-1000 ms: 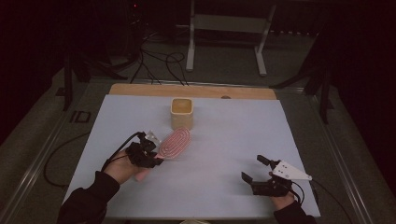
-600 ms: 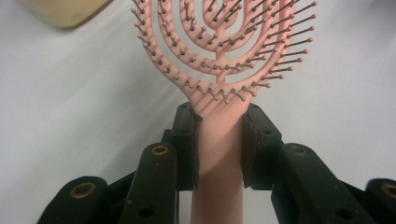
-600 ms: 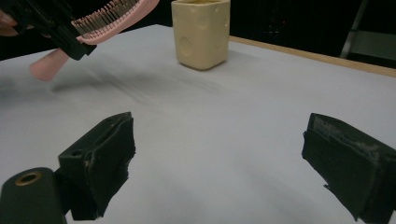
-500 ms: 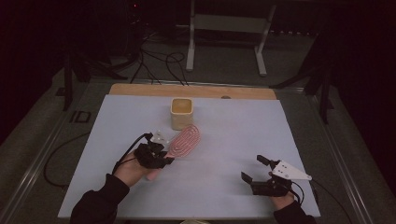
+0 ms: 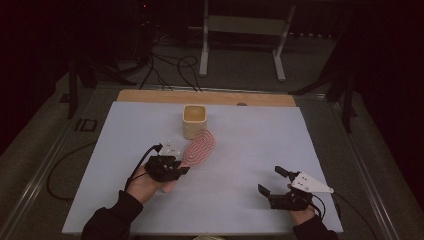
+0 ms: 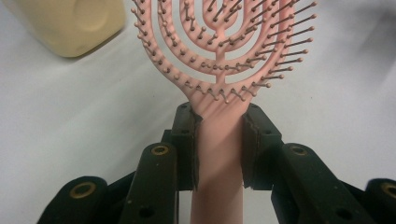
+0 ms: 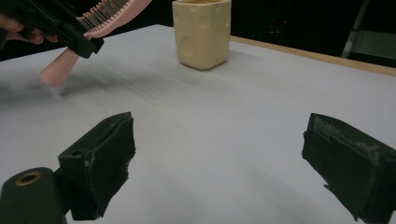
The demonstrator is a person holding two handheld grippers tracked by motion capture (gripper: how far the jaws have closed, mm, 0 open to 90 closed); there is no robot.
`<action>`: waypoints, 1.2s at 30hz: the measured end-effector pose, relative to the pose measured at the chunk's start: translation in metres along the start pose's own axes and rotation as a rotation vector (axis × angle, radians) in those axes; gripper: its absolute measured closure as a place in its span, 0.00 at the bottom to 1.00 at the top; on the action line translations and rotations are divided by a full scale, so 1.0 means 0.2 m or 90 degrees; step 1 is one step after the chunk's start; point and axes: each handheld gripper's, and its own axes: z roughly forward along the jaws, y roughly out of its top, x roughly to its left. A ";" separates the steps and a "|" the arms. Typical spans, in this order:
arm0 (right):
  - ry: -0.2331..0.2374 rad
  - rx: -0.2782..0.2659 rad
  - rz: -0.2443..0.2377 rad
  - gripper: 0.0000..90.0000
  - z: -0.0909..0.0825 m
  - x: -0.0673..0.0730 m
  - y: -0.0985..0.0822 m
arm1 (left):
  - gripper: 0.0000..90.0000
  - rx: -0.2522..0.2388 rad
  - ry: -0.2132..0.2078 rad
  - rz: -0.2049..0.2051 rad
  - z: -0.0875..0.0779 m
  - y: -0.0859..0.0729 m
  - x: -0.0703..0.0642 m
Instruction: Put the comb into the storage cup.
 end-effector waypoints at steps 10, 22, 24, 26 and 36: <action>0.001 0.000 0.001 0.10 0.00 0.00 0.00 | 0.79 -0.052 0.021 0.000 -0.05 -0.06 -0.03; 0.000 0.000 0.000 0.10 0.00 0.00 0.00 | 0.79 -0.110 0.041 0.002 -0.06 -0.11 -0.05; 0.001 0.001 -0.001 0.10 0.00 0.00 0.00 | 0.79 -0.114 0.042 0.001 -0.06 -0.13 -0.06; 0.001 0.001 -0.001 0.10 0.00 0.00 0.00 | 0.79 -0.114 0.042 -0.003 -0.05 -0.13 -0.06; -0.009 0.004 0.002 0.10 0.00 0.00 0.01 | 0.79 -0.157 0.065 -0.009 -0.06 -0.17 -0.07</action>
